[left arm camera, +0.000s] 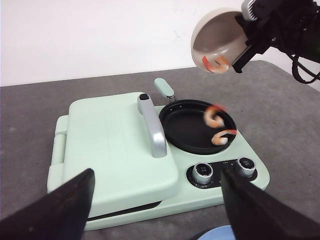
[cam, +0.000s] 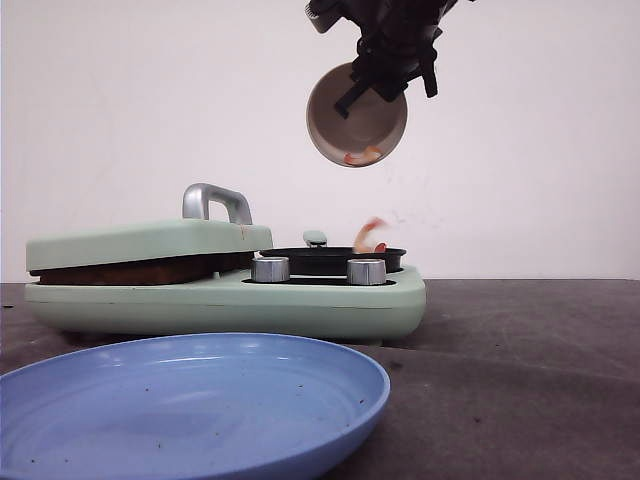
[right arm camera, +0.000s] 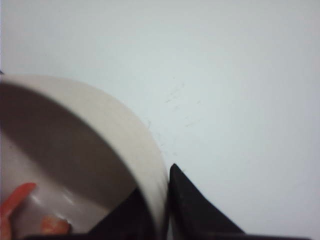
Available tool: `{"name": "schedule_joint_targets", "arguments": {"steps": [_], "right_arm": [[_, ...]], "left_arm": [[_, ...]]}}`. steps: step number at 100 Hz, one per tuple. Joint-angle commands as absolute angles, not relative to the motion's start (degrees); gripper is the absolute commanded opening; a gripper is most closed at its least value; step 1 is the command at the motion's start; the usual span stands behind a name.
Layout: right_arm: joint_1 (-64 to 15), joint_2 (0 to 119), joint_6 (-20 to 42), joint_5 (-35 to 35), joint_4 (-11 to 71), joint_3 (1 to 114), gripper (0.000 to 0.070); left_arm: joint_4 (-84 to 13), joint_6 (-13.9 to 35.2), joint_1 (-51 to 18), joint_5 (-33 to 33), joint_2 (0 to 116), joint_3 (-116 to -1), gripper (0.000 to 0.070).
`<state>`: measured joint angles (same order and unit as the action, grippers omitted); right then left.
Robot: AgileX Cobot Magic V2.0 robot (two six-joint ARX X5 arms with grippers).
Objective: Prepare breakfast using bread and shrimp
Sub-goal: 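Tilt the bowl over the black frying pan to pour out the shrimp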
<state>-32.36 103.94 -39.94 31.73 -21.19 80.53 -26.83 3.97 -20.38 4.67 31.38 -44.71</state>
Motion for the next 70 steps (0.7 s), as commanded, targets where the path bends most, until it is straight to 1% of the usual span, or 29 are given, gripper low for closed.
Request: {"name": "schedule_joint_targets", "arguments": {"steps": [1,24,43,57,62,70], "right_arm": [[-33.30,104.47,-44.49,32.03,-22.98,81.87,0.0000],[-33.63,104.47,-48.73,31.88,-27.90,81.87,0.0000],[-33.61,104.47,-48.95,31.51,-27.94,81.87,0.0000],[-33.61,104.66,-48.73,29.78,-28.47,81.87,0.0000],[-33.63,105.27,-48.62,29.39,-29.87,81.87,0.0000],[-33.61,106.10,-48.38,30.68,-31.53,81.87,0.0000]], "left_arm": [[-26.17,3.38,-20.56,4.97,31.35,-44.91,0.0432],[-26.22,3.16,-20.56,4.99,30.63,-44.91,0.0432],[-26.22,2.96,-20.56,5.02,30.48,-44.91,0.0432],[-26.20,2.39,-20.56,5.13,30.39,-44.91,0.0432],[-26.22,2.39,-20.56,5.15,30.35,-44.91,0.0432],[-26.22,2.35,-20.56,5.15,30.33,-44.91,0.0432]]}}
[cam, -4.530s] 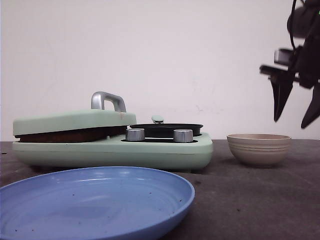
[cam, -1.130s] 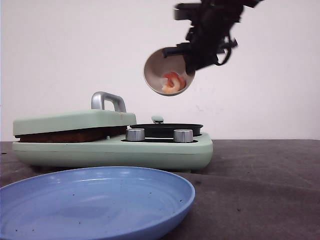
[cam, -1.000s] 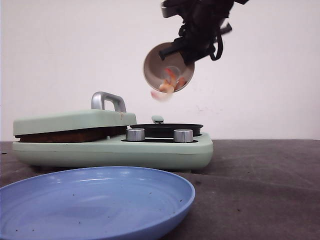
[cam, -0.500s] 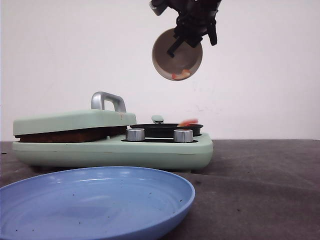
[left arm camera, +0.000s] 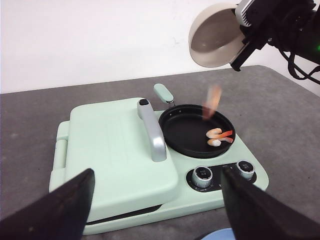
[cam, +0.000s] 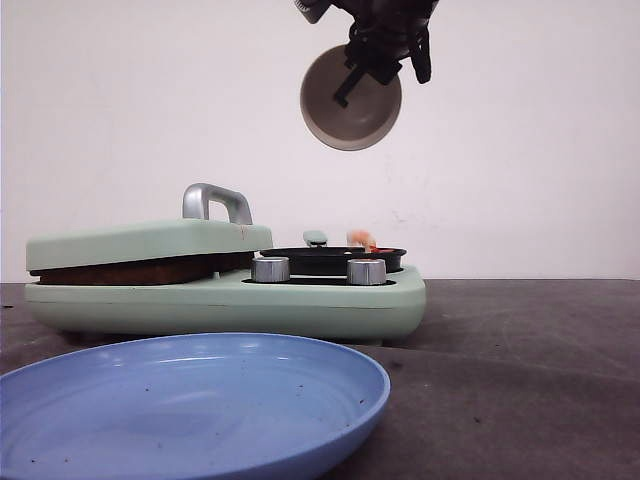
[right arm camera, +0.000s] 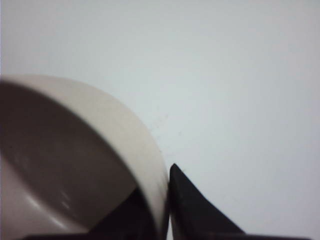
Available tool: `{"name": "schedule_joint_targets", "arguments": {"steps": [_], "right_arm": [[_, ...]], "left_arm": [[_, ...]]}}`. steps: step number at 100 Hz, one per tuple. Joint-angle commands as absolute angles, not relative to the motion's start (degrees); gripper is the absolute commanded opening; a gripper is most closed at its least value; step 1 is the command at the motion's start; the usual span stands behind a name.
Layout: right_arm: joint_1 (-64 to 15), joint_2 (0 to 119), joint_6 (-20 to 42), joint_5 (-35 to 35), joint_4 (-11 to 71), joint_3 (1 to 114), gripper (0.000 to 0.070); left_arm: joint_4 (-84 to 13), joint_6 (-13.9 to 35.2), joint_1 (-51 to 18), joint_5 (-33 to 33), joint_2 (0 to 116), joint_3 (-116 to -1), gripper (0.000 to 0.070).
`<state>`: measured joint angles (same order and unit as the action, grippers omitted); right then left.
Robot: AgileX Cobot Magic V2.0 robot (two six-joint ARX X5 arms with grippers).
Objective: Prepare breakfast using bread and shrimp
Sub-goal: 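Tilt the bowl over the black frying pan to pour out the shrimp, then carry the emptied bowl back beside the press with the right gripper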
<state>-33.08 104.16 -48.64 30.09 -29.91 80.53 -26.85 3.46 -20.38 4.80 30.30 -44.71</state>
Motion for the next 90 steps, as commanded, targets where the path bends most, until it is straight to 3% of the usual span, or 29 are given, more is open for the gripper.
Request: {"name": "schedule_joint_targets", "arguments": {"steps": [1,26,57,90], "right_arm": [[-33.61,106.19,-48.34,30.68,-31.53,81.87,0.0000],[-33.63,106.39,-44.88,32.21,-30.98,81.87,0.0000],[-33.56,106.15,-37.17,43.16,-26.33,81.87,0.0000],[-33.12,102.48,-16.27,43.33,-5.58,81.87,0.0000]], "left_arm": [[-26.22,2.35,-20.56,5.15,30.30,-44.91,0.0432],[-26.20,2.11,-20.56,5.15,30.28,-44.91,0.0432],[-26.22,2.13,-20.56,5.15,30.28,-44.91,0.0432],[-29.39,2.13,-20.56,5.15,30.28,-44.91,0.0432]]}}
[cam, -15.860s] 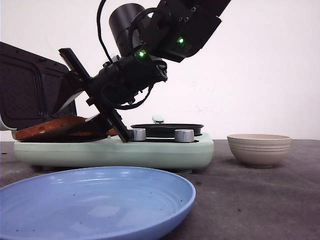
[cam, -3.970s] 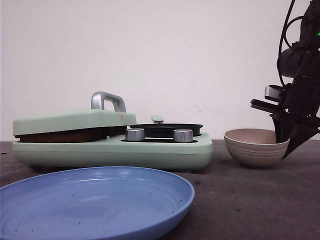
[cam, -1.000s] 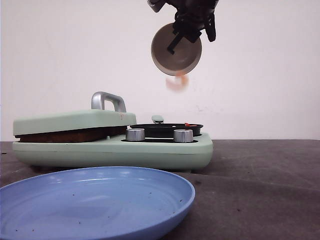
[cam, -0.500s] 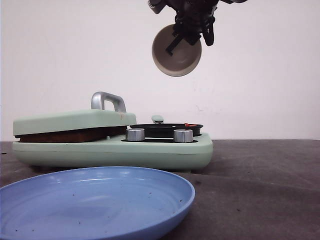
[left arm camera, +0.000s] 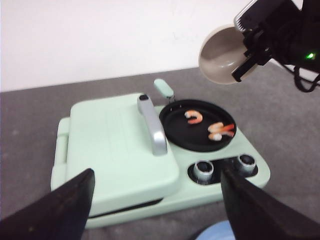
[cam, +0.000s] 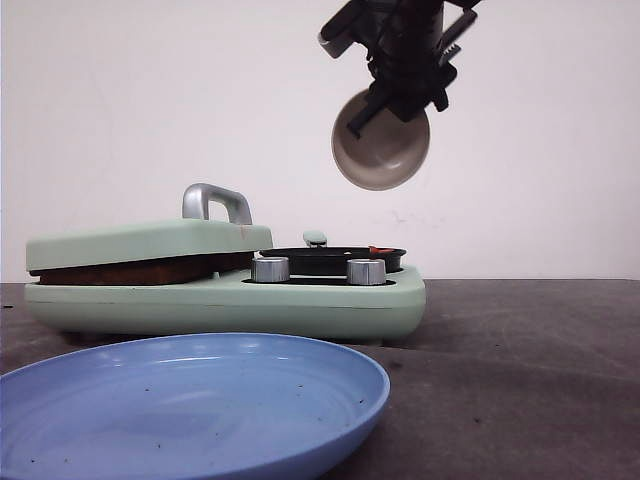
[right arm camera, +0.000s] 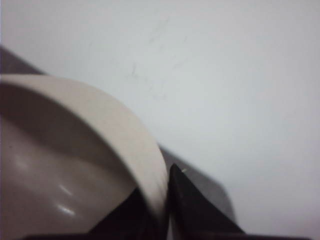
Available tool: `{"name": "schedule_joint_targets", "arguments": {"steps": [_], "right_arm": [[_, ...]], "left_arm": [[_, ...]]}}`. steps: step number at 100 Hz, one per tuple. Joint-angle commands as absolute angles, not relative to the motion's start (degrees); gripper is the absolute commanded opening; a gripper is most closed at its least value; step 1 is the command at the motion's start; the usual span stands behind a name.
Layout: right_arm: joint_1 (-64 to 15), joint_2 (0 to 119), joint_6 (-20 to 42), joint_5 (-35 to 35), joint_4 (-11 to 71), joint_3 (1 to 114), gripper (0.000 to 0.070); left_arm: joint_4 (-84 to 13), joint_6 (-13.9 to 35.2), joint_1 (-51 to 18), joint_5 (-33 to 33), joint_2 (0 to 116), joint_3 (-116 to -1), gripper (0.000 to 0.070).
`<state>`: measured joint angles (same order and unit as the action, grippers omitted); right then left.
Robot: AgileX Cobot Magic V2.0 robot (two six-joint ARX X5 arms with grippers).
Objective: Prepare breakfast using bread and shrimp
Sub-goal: 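Carry the emptied bowl back beside the press with the right gripper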
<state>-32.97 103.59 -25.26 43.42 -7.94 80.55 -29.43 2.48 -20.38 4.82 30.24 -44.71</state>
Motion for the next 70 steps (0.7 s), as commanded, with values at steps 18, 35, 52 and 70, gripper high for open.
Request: {"name": "schedule_joint_targets", "arguments": {"steps": [18,35,52,70], "right_arm": [[-31.68,99.00,-5.37,38.24,6.52,81.87,0.0000],[-28.97,94.39,2.09,29.78,15.92,81.87,0.0000],[-24.01,89.49,9.52,17.82,25.47,81.87,0.0000],[-16.08,86.80,14.85,3.25,33.98,81.87,0.0000]], "left_arm": [[-29.65,2.11,-20.56,5.15,30.28,-44.91,0.0432],[-29.15,2.13,-20.53,5.15,30.28,-44.91,0.0432],[-28.56,2.13,-20.53,5.15,30.28,-44.91,0.0432],[-28.58,2.11,-20.53,5.13,30.28,-44.93,0.0432]]}}
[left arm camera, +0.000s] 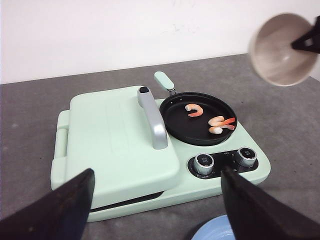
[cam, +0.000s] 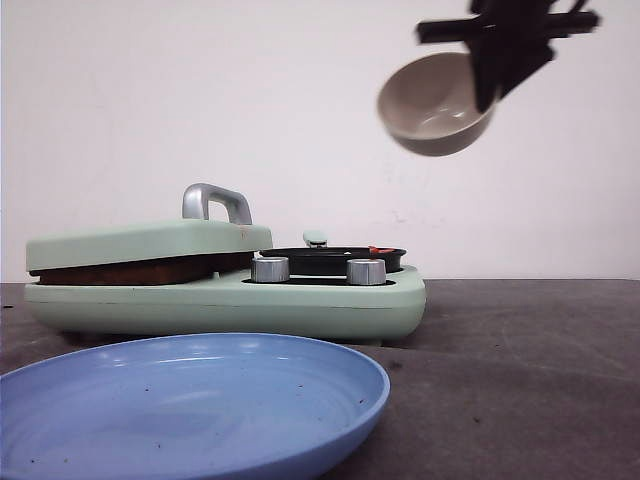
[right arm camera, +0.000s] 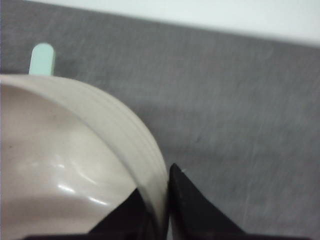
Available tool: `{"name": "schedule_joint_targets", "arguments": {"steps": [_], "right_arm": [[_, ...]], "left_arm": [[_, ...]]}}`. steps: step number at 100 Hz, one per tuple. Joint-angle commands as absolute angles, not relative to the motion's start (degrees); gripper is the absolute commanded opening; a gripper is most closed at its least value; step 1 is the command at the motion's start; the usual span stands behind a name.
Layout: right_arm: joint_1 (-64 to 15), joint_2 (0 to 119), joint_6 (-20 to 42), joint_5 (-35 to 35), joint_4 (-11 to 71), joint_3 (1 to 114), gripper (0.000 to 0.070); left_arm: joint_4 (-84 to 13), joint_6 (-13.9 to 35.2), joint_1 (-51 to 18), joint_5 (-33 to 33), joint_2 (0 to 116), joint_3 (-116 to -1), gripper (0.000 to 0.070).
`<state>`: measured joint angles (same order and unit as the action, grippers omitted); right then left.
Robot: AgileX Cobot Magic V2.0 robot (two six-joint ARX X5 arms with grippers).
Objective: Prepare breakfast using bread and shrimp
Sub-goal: 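Carry the emptied bowl back beside the press with the right gripper, then set the bowl on the table and open the right gripper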
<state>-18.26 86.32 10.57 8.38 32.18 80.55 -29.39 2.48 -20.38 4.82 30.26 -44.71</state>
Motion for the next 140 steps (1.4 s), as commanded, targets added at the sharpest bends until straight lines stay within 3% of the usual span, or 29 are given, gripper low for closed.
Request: {"name": "schedule_joint_targets", "arguments": {"steps": [1,23,55,82,140], "right_arm": [[-15.59,86.78,15.03,2.46,34.44,81.87,0.0000],[-6.72,86.89,16.08,-12.14,42.30,81.87,0.0000],[0.14,88.60,15.16,-22.41,49.19,81.87,0.0000],[0.56,95.96,11.46,-22.65,53.52,81.84,0.0000],[0.51,109.16,10.09,-22.17,52.12,81.82,0.0000]], "left_arm": [[-28.58,2.11,-20.53,5.13,30.28,-44.93,0.0432],[-28.21,2.13,-20.56,5.13,30.28,-44.91,0.0432],[-26.15,2.17,-20.53,5.13,30.30,-44.91,0.0432],[-24.73,2.22,-20.53,5.10,30.30,-44.91,0.0432],[-24.67,2.15,-20.53,4.21,30.33,-44.91,0.0432]]}}
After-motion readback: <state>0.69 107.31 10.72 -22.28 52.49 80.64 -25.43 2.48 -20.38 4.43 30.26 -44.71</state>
